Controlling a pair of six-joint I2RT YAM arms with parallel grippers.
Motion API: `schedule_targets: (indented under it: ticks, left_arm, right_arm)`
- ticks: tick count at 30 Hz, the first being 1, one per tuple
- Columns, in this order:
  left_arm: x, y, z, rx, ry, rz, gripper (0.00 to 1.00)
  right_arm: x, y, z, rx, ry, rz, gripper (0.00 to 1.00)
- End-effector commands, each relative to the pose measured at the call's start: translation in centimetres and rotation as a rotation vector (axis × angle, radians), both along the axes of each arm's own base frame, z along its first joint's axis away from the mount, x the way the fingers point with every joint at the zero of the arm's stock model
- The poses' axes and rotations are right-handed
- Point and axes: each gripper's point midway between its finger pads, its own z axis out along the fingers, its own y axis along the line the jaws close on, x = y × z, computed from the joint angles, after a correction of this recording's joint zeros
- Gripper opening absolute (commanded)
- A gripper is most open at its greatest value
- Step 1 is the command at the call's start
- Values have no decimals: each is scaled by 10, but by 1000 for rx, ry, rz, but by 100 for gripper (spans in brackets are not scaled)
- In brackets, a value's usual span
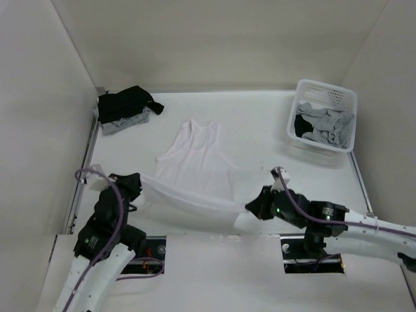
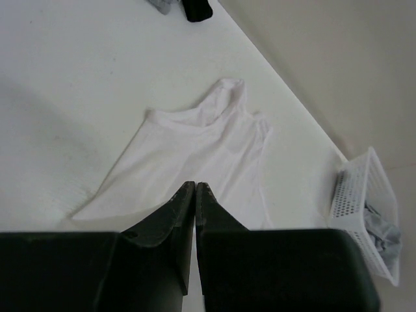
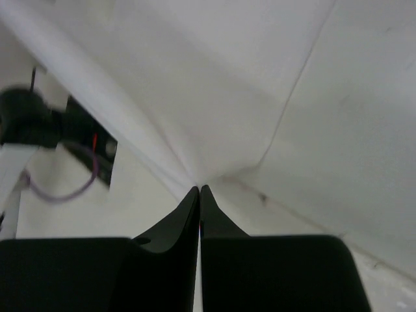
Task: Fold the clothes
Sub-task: Fold the tank top
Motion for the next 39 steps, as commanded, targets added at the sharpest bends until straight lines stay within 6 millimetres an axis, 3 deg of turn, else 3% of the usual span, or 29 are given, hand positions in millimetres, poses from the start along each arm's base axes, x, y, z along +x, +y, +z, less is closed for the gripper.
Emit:
schedule_targets:
  ticks: [1,6,9,11,15,20,25,29,32,34,37,38,39]
  left_arm:
    - [57,-22,35,65,-94,-23,2]
    - [151,-45,58,127,-130,-10,2]
    - [205,-35,63,146,-123,53,2]
    - [238,-28,58,149,-103,83,2]
    - [296,-21,24,187,-9,83,3]
    - [353,-16,-28,166,76,66,4]
    - [393,-19,-46,176,97,67,5]
    - [407,-15,-48,178,89,77,15]
    - [400,-16,-42,176,79,71,33]
    - [380,-19,-33,183,61,65,45]
    - [330,-35,-34,174,20,44,50]
    - [311,-42,-42,179,19,31,50]
    - [294,-48,-51,188,28,21,49]
  right_arm:
    - [71,4,35,-4,-145,-106,3]
    - [192,7,63,31,-204,-196,2]
    - [245,15,70,18,-217,-223,3]
    - [282,16,64,-2,-197,-246,3]
    - [334,18,43,-19,-148,-262,3]
    - [386,14,13,-29,-97,-301,3]
    - [429,3,0,-26,-76,-347,3]
    - [451,-6,-8,-9,-53,-396,11]
    - [454,-5,-8,-17,-55,-404,36]
    - [443,-5,-6,-28,-72,-404,50]
    - [409,-1,-3,-47,-103,-422,58]
    - [395,2,-4,-43,-112,-420,54]
    - [379,8,-7,-30,-113,-408,43]
